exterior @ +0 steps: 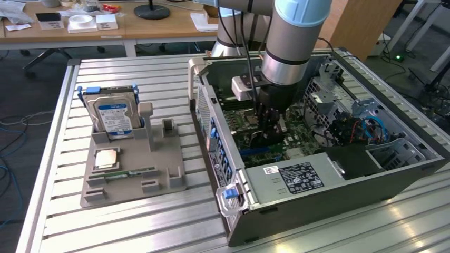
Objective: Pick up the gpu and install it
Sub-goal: 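Insert the gpu into the slot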
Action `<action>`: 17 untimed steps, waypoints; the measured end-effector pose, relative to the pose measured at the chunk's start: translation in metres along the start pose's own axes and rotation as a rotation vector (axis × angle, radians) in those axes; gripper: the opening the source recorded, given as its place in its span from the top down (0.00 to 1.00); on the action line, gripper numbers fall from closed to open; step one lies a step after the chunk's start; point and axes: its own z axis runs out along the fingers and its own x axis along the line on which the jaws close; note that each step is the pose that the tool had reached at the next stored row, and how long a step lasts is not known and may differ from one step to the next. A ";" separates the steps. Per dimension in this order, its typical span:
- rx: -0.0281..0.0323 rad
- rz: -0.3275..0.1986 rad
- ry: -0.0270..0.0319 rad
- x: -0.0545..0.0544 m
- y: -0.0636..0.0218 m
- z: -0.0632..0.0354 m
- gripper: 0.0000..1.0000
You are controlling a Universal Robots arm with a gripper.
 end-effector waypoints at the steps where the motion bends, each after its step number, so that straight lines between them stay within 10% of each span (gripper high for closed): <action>1: 0.0008 0.000 0.0000 0.000 0.0001 0.0002 0.74; 17: 0.0026 0.000 0.0000 -0.001 0.0001 0.0038 0.74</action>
